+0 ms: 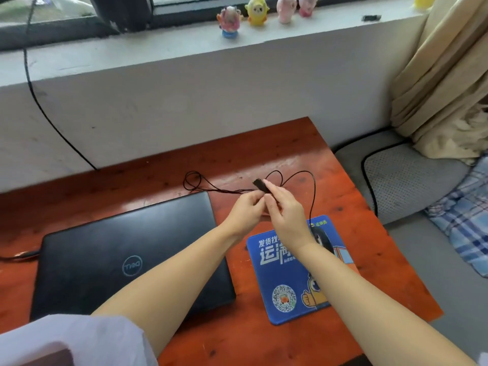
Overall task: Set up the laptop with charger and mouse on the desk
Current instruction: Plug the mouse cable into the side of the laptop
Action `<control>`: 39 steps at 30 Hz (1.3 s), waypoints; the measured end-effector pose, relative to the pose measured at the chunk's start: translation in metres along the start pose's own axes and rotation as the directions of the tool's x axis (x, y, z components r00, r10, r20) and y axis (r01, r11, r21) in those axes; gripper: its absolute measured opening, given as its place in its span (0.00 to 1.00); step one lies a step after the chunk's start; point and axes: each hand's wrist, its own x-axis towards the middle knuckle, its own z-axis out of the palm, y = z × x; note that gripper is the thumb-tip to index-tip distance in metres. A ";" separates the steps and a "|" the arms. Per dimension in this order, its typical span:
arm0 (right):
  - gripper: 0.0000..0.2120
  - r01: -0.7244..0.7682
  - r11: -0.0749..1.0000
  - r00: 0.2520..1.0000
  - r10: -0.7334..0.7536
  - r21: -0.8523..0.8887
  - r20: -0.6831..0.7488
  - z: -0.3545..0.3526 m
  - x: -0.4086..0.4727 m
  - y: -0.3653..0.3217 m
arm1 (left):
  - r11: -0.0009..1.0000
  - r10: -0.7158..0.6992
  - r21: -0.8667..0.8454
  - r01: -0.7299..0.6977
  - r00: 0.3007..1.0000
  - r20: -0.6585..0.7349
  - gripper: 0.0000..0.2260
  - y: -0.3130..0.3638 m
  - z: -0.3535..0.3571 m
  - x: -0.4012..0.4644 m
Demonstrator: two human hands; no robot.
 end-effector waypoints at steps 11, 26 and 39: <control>0.08 -0.324 0.946 0.892 0.301 0.012 0.338 0.044 0.063 0.023 | 0.595 0.048 0.751 0.287 0.920 -0.390 0.12 -0.028 -0.116 0.011; 0.10 -0.410 0.907 0.715 0.383 -0.092 0.585 0.067 0.089 0.042 | 0.338 -0.064 0.882 0.327 0.943 -0.325 0.15 -0.048 -0.141 0.058; 0.10 -0.399 0.916 0.655 0.255 0.039 0.712 0.051 0.083 0.006 | 0.520 0.117 0.811 0.268 0.918 -0.379 0.14 0.002 -0.143 0.025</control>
